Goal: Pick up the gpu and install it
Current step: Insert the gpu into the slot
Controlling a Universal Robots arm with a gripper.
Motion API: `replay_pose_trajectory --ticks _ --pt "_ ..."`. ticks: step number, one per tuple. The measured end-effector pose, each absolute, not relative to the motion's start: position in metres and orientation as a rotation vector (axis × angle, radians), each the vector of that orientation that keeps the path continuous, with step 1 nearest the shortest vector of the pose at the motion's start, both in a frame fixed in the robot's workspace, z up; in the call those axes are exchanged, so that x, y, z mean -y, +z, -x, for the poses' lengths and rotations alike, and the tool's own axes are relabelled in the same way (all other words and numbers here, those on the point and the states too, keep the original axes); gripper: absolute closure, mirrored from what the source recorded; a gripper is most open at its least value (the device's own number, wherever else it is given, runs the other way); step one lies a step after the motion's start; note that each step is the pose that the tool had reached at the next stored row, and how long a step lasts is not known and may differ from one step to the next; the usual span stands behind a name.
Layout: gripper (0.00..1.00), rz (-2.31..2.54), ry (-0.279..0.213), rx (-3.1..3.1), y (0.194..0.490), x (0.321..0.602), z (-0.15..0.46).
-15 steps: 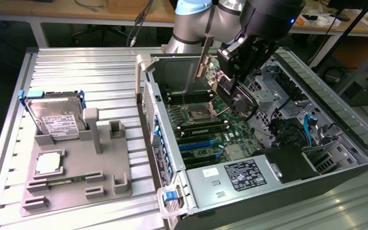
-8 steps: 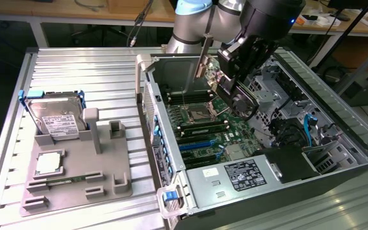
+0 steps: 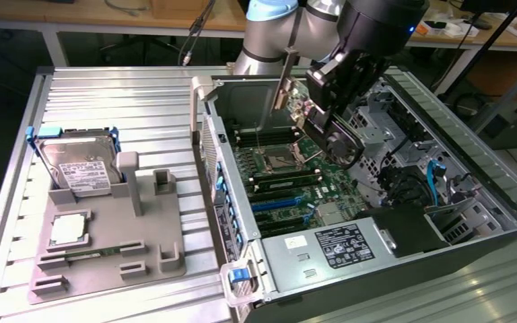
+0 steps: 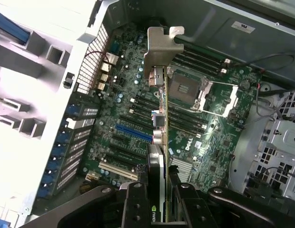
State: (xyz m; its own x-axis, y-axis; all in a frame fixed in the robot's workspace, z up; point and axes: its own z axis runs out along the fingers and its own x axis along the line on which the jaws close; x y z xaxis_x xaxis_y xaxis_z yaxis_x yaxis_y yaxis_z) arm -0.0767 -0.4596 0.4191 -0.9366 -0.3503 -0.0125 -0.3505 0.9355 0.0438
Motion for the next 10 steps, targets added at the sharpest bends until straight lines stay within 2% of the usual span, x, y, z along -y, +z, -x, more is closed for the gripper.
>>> replay_pose_trajectory --ticks 10 --pt "0.73 0.617 0.071 -3.076 0.4191 0.4594 0.0767"
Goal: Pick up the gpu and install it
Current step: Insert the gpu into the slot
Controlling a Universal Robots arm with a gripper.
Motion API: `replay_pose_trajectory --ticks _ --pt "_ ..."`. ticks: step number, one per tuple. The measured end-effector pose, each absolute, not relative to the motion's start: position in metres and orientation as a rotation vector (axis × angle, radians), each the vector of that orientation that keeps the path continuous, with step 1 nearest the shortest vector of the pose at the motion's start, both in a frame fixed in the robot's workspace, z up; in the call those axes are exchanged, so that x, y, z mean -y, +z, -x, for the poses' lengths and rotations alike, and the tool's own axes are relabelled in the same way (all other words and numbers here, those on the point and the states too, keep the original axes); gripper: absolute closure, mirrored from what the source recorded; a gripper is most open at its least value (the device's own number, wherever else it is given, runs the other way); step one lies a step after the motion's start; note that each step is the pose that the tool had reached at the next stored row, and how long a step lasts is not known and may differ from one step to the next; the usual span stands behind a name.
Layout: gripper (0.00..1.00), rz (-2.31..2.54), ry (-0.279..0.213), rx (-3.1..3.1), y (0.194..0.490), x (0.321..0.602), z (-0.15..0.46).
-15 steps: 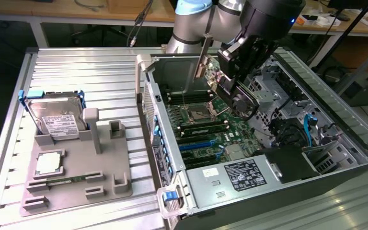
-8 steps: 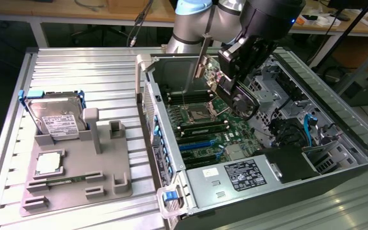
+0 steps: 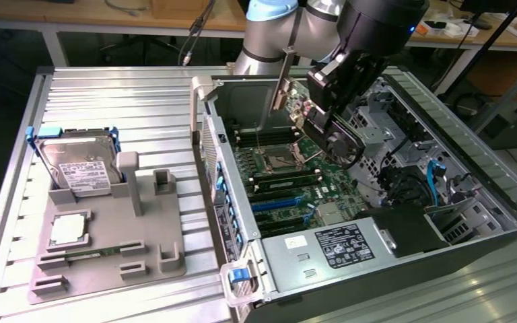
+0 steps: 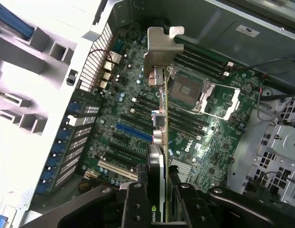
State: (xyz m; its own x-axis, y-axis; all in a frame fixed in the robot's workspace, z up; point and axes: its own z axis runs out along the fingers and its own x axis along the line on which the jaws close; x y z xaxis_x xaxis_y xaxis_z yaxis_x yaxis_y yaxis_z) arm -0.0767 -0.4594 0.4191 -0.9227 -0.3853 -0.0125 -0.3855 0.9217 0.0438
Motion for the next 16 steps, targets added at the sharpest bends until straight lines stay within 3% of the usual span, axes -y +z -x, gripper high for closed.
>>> replay_pose_trajectory --ticks 16 --pt "0.73 0.686 0.067 -3.063 0.4191 0.4559 0.0767"
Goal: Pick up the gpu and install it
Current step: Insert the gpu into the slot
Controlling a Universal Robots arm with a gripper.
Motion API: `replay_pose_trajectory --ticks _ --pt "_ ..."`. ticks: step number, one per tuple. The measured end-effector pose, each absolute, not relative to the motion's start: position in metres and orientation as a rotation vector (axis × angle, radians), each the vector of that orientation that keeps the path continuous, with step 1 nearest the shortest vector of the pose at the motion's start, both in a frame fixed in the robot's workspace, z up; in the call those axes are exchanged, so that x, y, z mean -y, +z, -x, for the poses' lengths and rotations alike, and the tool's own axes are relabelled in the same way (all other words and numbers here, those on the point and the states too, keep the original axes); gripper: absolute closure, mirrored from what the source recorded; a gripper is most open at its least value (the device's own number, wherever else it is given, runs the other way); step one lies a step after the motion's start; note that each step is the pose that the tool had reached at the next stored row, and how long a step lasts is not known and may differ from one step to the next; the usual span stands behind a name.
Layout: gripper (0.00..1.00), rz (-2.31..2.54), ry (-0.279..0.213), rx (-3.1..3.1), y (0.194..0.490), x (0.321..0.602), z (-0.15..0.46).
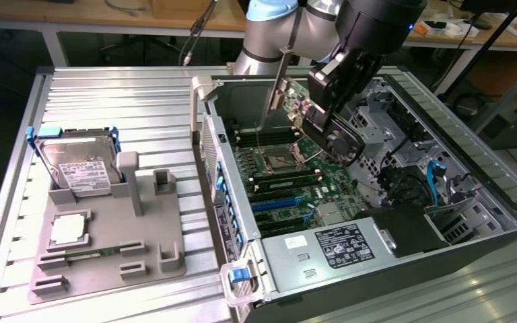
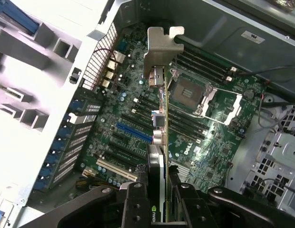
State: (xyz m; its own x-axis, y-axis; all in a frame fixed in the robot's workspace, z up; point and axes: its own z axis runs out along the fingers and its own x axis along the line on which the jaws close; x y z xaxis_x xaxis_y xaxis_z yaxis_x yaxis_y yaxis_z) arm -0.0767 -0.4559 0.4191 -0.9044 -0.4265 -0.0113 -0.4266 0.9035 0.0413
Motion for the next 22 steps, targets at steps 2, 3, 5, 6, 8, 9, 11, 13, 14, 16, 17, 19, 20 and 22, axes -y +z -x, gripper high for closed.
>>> replay_pose_trajectory --ticks 2,3,5,6,8,9,11,13,14,16,17,19,20,22 --pt "0.73 0.690 0.067 -3.062 0.4191 0.4558 0.0767" --pt "0.73 0.692 0.067 -3.062 0.4191 0.4558 0.0767" --pt "0.73 0.696 0.067 -3.061 0.4192 0.4557 0.0767" --pt "0.73 0.698 0.067 -3.060 0.4192 0.4557 0.0767" --pt "0.73 0.705 0.067 -3.059 0.4192 0.4557 0.0767" --pt "0.73 0.709 0.067 -3.058 0.4192 0.4557 0.0767" --pt "0.73 0.717 0.067 -3.056 0.4192 0.4557 0.0767" --pt "0.73 0.724 0.067 -3.055 0.4192 0.4557 0.0767" --pt "0.73 0.728 0.067 -3.054 0.4192 0.4557 0.0767" --pt "0.73 0.736 0.067 -3.052 0.4192 0.4557 0.0767" --pt "0.73 0.742 0.067 -3.051 0.4191 0.4557 0.0767" --pt "0.73 0.749 0.067 -3.049 0.4191 0.4557 0.0767" --pt "0.73 0.753 0.067 -3.048 0.4192 0.4557 0.0767" --pt "0.73 0.761 0.067 -3.046 0.4191 0.4557 0.0767"
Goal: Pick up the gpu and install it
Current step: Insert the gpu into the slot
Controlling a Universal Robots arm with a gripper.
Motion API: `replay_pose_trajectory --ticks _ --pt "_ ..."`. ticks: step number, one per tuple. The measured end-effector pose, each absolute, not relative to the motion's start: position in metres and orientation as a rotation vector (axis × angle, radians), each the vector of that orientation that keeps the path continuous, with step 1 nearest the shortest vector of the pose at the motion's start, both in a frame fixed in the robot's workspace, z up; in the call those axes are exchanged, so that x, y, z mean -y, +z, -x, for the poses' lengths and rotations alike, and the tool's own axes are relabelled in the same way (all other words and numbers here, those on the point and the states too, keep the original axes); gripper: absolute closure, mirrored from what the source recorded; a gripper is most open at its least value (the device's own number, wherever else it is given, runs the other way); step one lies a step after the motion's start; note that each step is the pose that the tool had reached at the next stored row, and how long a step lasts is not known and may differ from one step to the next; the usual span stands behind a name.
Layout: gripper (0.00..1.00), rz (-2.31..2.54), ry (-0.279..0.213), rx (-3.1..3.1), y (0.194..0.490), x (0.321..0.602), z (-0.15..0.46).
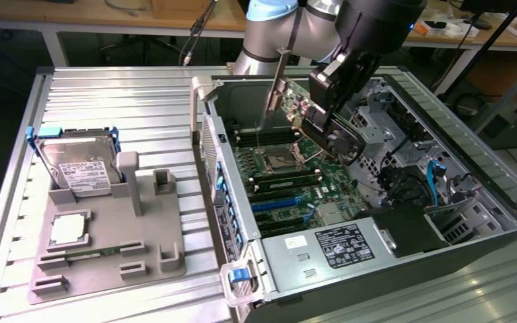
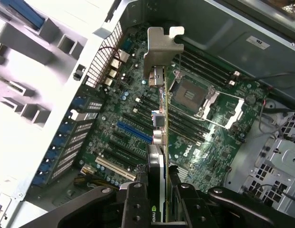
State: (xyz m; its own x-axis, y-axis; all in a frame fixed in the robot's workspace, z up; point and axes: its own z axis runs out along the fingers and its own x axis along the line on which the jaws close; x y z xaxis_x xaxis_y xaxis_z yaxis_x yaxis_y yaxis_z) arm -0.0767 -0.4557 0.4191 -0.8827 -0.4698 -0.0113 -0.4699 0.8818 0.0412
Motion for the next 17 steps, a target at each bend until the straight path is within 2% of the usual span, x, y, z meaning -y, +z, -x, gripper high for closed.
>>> replay_pose_trajectory --ticks 17 --pt "0.73 0.803 0.067 -3.036 0.4191 0.4555 0.0767"
